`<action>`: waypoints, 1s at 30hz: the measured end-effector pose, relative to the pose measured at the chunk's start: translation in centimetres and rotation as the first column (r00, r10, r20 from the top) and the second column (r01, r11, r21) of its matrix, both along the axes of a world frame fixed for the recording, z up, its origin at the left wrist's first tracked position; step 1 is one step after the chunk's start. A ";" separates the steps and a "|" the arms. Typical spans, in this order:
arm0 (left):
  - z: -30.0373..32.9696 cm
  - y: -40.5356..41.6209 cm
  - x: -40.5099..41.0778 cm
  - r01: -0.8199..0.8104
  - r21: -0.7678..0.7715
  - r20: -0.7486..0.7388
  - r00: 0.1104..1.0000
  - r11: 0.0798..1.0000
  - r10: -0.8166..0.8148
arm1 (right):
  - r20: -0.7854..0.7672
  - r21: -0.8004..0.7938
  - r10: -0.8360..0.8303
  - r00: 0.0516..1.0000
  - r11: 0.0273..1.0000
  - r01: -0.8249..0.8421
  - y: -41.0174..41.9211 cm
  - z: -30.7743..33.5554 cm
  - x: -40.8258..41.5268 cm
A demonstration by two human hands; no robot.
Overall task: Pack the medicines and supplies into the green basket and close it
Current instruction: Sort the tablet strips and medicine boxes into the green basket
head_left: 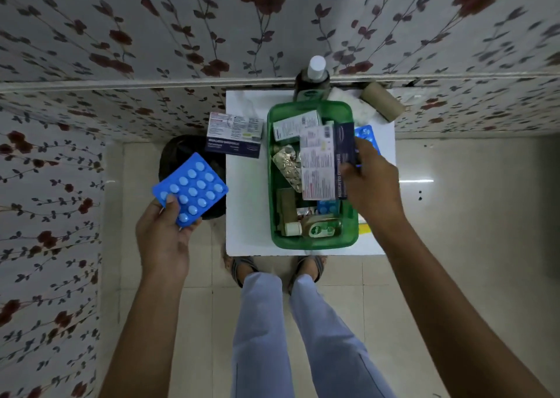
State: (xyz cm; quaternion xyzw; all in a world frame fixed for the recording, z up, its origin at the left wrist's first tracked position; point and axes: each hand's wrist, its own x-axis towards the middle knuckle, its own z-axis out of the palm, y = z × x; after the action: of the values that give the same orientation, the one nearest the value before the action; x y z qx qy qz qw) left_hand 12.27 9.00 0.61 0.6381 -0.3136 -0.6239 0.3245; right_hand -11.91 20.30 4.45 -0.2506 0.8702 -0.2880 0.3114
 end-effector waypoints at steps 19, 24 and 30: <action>1.1 -0.9 -5.4 0.190 -0.055 0.062 0.980 0.980 -0.187 | -0.021 0.495 0.618 0.786 0.689 -0.529 -0.3 -4.4 2.9; 1.1 -0.4 -6.5 0.249 -0.051 0.099 0.965 0.967 -0.243 | 0.023 0.580 0.597 0.802 0.645 -0.497 -1.3 -4.5 2.9; 1.5 0.9 -9.7 0.412 -0.099 0.120 0.909 0.906 -0.400 | 0.084 0.598 0.634 0.769 0.585 -0.548 -2.9 -2.7 1.7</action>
State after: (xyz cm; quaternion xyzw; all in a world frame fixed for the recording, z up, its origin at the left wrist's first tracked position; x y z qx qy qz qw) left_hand 2.56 9.93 2.16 0.5673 -0.4923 -0.6258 0.2101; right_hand -10.25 17.43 1.72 -0.4353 0.8001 0.1359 0.3897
